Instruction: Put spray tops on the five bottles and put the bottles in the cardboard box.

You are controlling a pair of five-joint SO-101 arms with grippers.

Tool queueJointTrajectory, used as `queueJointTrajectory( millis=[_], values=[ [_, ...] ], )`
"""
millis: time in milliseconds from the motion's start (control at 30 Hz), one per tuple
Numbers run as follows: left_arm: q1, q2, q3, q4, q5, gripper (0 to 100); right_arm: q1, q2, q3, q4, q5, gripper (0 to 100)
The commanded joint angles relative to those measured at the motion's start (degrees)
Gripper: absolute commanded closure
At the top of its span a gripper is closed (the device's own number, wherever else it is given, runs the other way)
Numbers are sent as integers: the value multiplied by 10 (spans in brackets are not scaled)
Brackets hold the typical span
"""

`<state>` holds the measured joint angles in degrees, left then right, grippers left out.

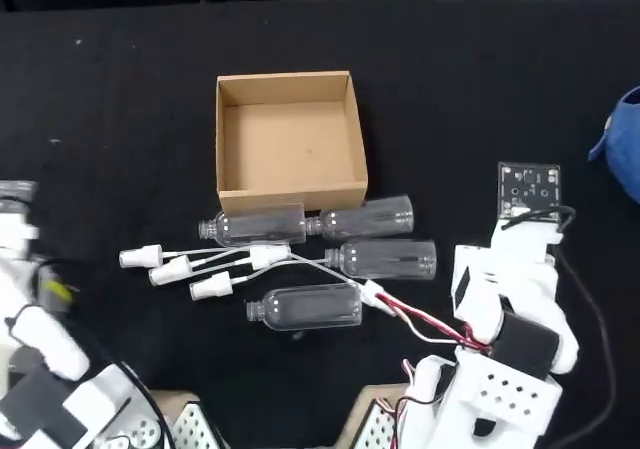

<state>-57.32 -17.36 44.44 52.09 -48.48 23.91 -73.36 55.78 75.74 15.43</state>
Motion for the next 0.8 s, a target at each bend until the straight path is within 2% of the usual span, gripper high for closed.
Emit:
queueJointTrajectory(
  millis=[0, 167, 267, 400, 567, 767],
  values=[
    [-26, -4, -59, -8, 91, 970, -40, -4, -64, -15, 3, 923],
    [-25, -11, -62, -7, 206, 970, -144, -3, -122, 26, 18, 923],
    [-23, -3, -46, -6, 166, 970, -181, -3, -138, 55, 56, 923],
    [-31, -3, -5, -1, 97, 951, -187, -3, -137, 73, 89, 923],
    [-48, -3, 7, -6, 90, 744, -188, -3, -137, 72, 86, 923],
    [-34, -3, 2, -7, 89, 727, -187, -4, -136, 74, 86, 923]
  ],
)
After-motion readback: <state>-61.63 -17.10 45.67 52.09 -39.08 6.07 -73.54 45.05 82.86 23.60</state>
